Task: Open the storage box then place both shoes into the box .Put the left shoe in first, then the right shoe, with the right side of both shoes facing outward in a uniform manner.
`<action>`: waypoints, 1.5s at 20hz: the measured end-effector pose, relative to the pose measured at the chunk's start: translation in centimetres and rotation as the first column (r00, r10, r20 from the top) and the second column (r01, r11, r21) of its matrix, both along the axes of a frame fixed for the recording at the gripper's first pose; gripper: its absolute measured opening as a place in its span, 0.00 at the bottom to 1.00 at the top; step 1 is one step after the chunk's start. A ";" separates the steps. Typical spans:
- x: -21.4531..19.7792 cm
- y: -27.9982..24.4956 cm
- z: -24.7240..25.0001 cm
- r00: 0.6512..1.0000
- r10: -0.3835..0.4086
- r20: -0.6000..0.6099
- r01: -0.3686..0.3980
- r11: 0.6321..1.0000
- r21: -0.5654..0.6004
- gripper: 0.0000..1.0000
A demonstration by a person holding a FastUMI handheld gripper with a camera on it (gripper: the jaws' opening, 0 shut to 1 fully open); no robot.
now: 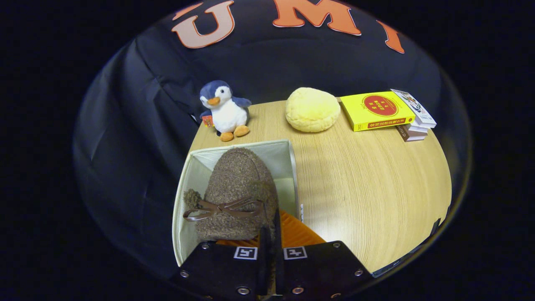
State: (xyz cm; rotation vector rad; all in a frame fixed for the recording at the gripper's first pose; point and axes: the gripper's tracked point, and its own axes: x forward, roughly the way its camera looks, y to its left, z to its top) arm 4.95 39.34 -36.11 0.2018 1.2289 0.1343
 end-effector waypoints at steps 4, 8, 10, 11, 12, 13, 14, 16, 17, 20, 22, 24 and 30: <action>-0.2 1.0 0.5 1.000 0.019 0.007 -0.019 0.999 0.028 0.21; 1.2 0.2 4.7 0.995 0.036 0.097 -0.045 0.994 0.095 0.31; 1.7 -0.7 7.0 0.988 0.039 0.149 -0.060 0.989 0.136 0.32; 2.0 -1.5 8.2 0.983 0.042 0.179 -0.070 0.986 0.152 0.35; 2.2 -2.4 9.5 0.976 0.042 0.213 -0.078 0.983 0.164 0.37; 2.6 -3.7 10.8 0.967 0.037 0.254 -0.082 0.982 0.170 0.40; 2.9 -4.9 12.3 0.953 0.032 0.301 -0.090 0.980 0.179 0.43; 3.8 -8.1 15.6 0.911 0.017 0.413 -0.096 0.981 0.171 0.50; 4.2 -10.0 17.2 0.885 0.005 0.466 -0.090 0.983 0.160 0.52; 4.5 -15.6 21.7 0.809 -0.039 0.587 -0.052 0.989 0.136 0.59; 4.7 -19.9 24.0 0.752 -0.061 0.656 -0.020 0.993 0.115 0.63; 4.8 -24.1 26.3 0.683 -0.061 0.728 0.014 0.997 0.071 0.67; 3.5 -32.0 30.2 0.561 -0.027 0.827 0.061 0.998 -0.008 0.84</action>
